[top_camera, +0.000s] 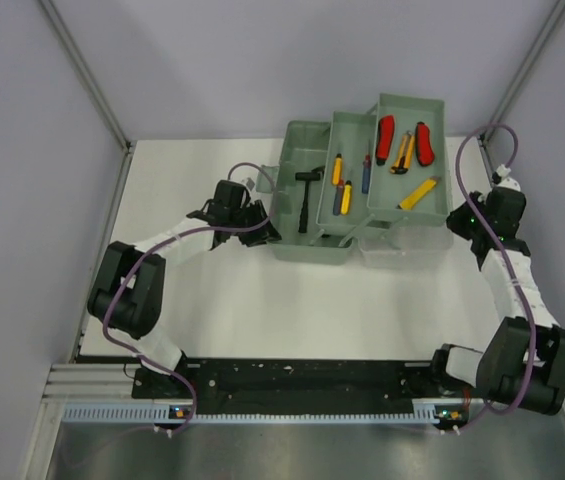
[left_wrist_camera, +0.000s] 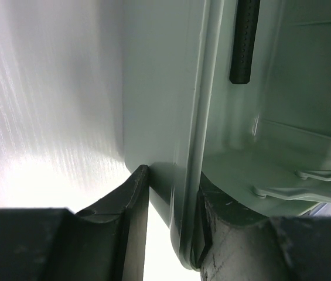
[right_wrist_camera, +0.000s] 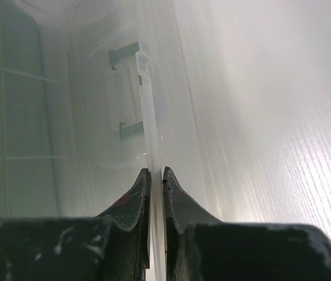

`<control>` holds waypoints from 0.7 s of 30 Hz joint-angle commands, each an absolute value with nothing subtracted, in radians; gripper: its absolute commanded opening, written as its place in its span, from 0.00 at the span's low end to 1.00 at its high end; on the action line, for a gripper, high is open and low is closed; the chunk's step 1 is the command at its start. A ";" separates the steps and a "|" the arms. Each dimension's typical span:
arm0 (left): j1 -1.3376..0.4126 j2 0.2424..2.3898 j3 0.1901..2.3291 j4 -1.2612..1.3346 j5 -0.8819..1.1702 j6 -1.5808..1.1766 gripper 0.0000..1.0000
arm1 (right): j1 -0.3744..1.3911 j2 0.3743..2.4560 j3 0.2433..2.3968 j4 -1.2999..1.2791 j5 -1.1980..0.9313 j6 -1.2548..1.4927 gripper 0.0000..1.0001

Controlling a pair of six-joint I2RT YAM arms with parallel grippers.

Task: Pack the tool kit

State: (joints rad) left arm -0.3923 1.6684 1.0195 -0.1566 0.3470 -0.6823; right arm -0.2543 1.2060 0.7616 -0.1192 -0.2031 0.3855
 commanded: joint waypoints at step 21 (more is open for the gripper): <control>-0.518 1.738 1.074 -0.126 0.294 -0.781 0.23 | -0.034 1.118 1.183 -0.256 -0.031 0.292 0.00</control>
